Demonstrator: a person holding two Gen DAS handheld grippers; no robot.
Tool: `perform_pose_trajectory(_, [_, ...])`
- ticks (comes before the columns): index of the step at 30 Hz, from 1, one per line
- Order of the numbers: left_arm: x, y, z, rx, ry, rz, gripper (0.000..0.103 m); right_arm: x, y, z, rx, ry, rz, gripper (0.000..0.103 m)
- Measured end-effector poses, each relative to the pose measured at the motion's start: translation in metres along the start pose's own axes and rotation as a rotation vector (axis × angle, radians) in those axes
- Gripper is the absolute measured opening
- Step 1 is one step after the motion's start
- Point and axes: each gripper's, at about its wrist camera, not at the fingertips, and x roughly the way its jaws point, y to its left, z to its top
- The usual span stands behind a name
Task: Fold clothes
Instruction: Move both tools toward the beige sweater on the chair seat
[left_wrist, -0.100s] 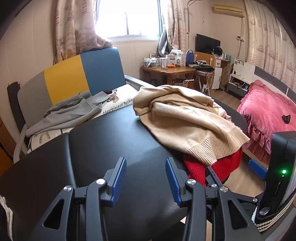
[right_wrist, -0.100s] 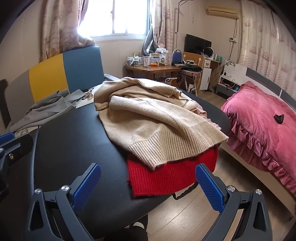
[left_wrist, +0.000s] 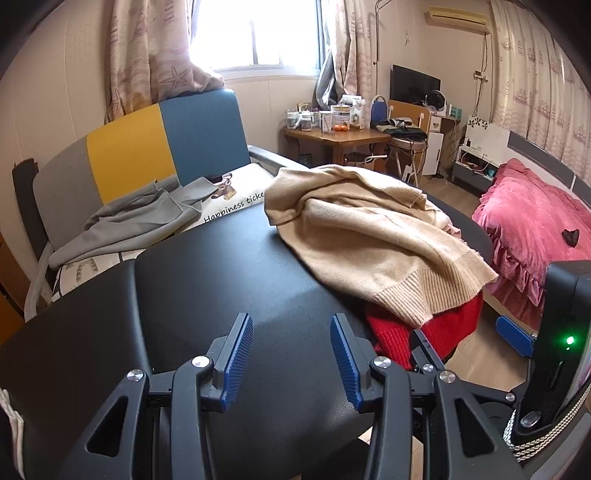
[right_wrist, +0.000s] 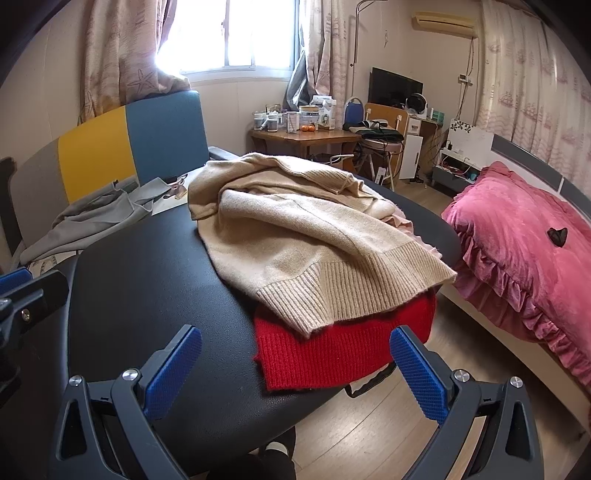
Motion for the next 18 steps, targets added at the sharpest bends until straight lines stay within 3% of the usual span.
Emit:
perform_pose_trajectory(13, [0.018,0.023,-0.017,-0.064,0.096,-0.144,0.050,0.001,0.008,-0.006,-0.009,-0.009,0.030,0.103])
perform_pose_trajectory(16, [0.040,0.043,-0.029,-0.167,0.194,-0.266,0.050,-0.009,0.013,-0.007,-0.047,-0.078,-0.001,0.103])
perform_pose_trajectory(18, [0.052,0.054,-0.037,-0.196,0.231,-0.265,0.050,-0.013,0.015,-0.006,-0.056,-0.108,-0.039,0.103])
